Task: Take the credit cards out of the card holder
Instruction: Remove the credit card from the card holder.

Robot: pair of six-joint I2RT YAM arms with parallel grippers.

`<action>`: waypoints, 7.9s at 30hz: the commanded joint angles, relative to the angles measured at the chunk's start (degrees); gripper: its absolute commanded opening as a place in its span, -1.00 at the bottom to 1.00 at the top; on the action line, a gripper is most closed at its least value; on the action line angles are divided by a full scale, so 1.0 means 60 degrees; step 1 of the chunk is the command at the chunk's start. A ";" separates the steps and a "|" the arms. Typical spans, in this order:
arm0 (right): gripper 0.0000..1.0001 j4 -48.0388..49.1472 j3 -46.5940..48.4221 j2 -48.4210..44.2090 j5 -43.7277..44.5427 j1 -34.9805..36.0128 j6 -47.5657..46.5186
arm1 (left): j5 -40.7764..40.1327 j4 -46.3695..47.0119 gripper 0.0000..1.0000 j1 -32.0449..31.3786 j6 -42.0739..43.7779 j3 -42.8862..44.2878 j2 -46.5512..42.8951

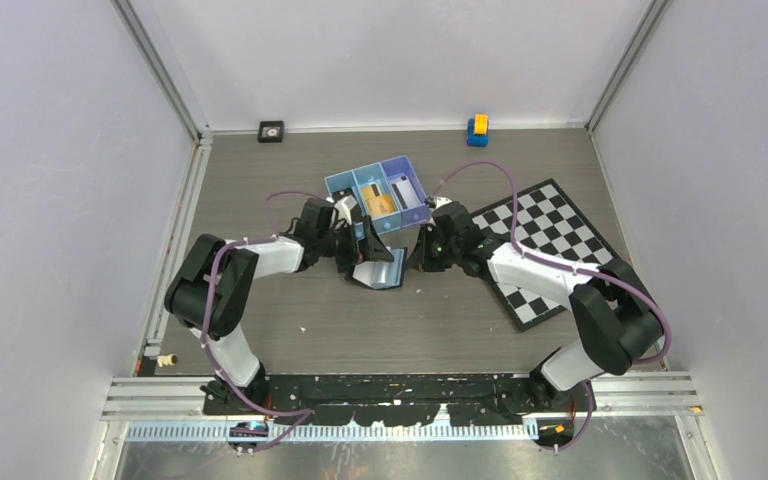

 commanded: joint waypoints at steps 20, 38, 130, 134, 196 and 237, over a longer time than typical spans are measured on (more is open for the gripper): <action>-0.99 0.0656 -0.0061 -0.0627 -0.0023 0.0047 0.0111 | -0.3138 -0.4405 0.90 -0.0967 0.1802 0.1446 0.0492; -0.99 0.0675 -0.0080 -0.0601 0.0082 0.0053 0.0211 | -0.1514 -0.3756 -0.08 -0.0699 0.1667 0.1223 0.0588; -0.99 0.1520 -0.0368 -0.0240 -0.1093 -0.0424 0.0875 | -0.0897 -0.3141 0.64 -0.0528 0.1270 0.1023 0.0928; -0.99 0.1467 -0.0362 -0.0281 -0.0981 -0.0376 0.0819 | -0.1346 -0.3579 0.54 -0.0562 0.1414 0.1195 0.0987; 0.71 0.4260 -0.1948 -0.0903 -0.1806 -0.1226 0.2490 | 0.1410 0.2239 -0.77 0.0422 -0.0783 -0.1824 -0.2996; 0.61 0.9792 -0.3108 0.0025 -0.4414 -0.1546 0.4753 | 0.3025 0.7655 -0.76 0.1284 -0.3790 -0.3024 -0.3109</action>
